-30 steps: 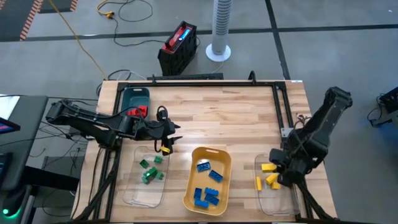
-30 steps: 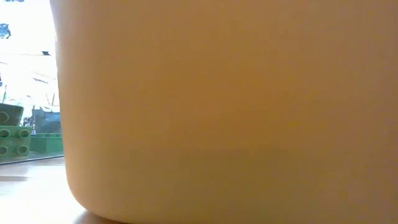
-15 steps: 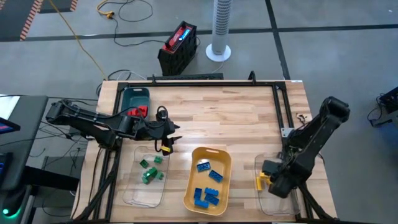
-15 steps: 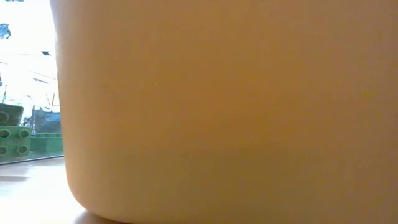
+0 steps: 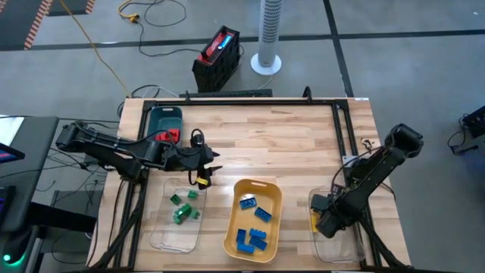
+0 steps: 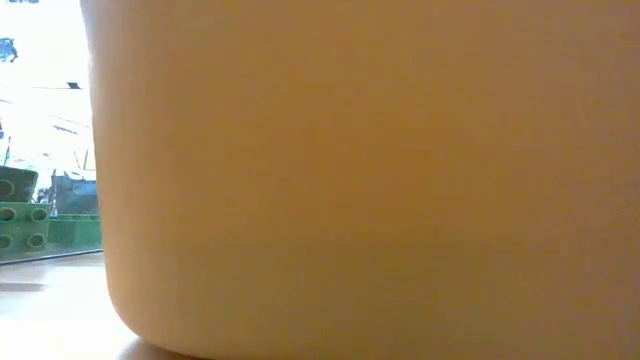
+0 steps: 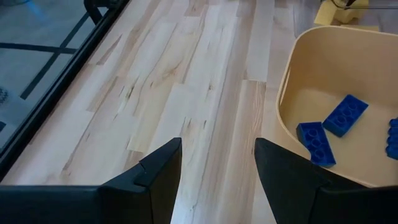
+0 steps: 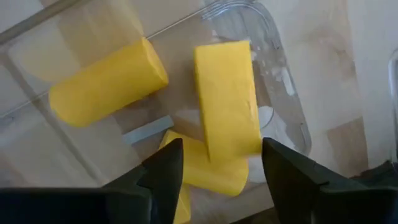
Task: Sort blocks
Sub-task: Put the yellow wooden block into the right transparent bin, then return to Home Position
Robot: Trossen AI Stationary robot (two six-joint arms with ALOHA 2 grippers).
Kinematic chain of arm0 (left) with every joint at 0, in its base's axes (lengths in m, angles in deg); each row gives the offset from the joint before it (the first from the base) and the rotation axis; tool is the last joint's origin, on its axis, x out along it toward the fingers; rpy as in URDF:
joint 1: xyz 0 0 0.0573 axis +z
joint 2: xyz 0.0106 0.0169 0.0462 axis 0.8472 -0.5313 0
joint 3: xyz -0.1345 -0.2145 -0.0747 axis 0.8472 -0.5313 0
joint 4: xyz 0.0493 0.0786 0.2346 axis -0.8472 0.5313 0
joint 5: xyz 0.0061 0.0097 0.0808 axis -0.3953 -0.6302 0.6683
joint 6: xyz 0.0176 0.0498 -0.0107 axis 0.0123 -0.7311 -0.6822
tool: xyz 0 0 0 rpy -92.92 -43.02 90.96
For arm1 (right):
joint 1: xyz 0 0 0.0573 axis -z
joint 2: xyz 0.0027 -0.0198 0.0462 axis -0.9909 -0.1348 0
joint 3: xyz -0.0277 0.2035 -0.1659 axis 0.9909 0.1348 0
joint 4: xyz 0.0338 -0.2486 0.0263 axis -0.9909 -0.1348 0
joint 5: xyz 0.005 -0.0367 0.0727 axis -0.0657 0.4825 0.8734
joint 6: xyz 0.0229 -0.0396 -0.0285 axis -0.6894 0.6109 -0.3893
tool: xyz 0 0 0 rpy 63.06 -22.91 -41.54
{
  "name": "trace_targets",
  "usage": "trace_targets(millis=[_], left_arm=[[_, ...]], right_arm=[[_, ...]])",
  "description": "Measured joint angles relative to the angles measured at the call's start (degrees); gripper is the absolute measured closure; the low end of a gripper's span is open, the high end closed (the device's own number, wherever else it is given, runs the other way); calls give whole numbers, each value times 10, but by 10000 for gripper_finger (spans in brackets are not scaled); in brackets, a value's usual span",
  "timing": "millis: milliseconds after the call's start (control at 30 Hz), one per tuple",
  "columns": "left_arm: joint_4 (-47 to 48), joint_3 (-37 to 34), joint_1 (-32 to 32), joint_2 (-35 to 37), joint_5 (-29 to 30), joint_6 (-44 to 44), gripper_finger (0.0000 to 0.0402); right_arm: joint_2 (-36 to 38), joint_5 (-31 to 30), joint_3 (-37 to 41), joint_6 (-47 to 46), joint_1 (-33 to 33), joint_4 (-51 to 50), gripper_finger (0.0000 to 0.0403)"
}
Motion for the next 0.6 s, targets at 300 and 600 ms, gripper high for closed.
trace_targets(millis=[300,600], left_arm=[[-10,0,0,0,1,-22,205],[-40,0,-6,0,2,-83,205]], right_arm=[[77,-5,0,-12,-7,-39,177],[215,-320,0,81,-66,-45,207]])
